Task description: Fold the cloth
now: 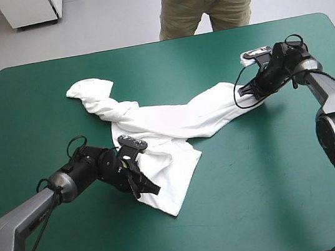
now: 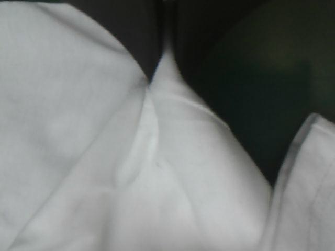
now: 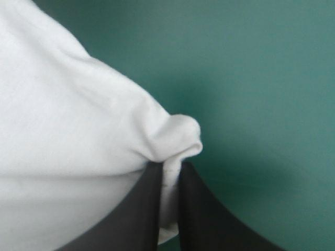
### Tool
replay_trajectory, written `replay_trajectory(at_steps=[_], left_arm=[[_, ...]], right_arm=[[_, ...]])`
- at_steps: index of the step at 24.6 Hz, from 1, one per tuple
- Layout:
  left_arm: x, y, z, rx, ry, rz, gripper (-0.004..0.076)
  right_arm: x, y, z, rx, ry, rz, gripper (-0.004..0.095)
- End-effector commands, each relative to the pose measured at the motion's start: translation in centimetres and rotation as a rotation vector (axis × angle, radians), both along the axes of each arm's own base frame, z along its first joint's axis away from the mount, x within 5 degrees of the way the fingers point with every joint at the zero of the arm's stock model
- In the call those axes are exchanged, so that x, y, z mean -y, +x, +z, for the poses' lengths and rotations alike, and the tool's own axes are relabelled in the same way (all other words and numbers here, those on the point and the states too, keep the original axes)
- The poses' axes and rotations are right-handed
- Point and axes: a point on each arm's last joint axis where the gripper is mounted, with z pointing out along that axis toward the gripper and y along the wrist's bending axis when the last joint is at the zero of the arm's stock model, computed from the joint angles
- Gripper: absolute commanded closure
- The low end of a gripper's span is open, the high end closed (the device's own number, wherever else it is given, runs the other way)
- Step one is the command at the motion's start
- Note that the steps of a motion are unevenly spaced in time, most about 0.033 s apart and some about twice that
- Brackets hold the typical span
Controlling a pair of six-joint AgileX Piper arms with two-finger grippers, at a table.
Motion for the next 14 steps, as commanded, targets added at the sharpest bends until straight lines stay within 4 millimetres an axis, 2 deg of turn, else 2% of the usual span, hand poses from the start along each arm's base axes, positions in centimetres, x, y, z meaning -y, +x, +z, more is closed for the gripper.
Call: replay_trajectory(at_steps=[1, 4, 5, 9, 10, 11, 12, 13, 14], left_arm=[[-0.2, 0.1, 1.9, 0.075, -0.011, 0.016, 0.0733], [-1.3, 0.0, 3.6, 0.138, 0.060, 0.026, 0.0733], [-1.9, 0.0, 4.7, 0.184, 0.101, 0.042, 0.0733], [-4.1, -0.1, 9.5, 0.372, 0.225, 0.093, 0.0733], [-4.8, -0.1, 12.3, 0.468, 0.247, 0.116, 0.0733], [-5.1, -0.1, 13.8, 0.520, 0.255, 0.123, 0.0733], [-5.7, -0.1, 16.4, 0.618, 0.276, 0.137, 0.0733], [-6.1, -0.1, 18.0, 0.681, 0.298, 0.147, 0.0733], [-6.9, 0.3, 20.9, 0.806, 0.339, 0.186, 0.0732]], right_arm=[[0.1, -0.8, 1.0, -0.051, 0.010, 0.021, 0.0925], [0.0, -1.2, 2.5, -0.025, 0.030, 0.007, 0.0925], [0.0, -1.5, 3.5, -0.002, 0.037, 0.006, 0.0925], [-0.4, -3.6, 9.4, 0.130, 0.101, 0.014, 0.0925], [-0.9, -5.3, 12.7, 0.210, 0.157, 0.048, 0.0925], [-1.1, -6.4, 14.8, 0.261, 0.195, 0.066, 0.0925], [-1.7, -8.7, 18.3, 0.356, 0.263, 0.109, 0.0925], [-1.9, -10.0, 20.3, 0.411, 0.289, 0.133, 0.0925], [-2.0, -12.8, 24.1, 0.521, 0.315, 0.172, 0.0925]])
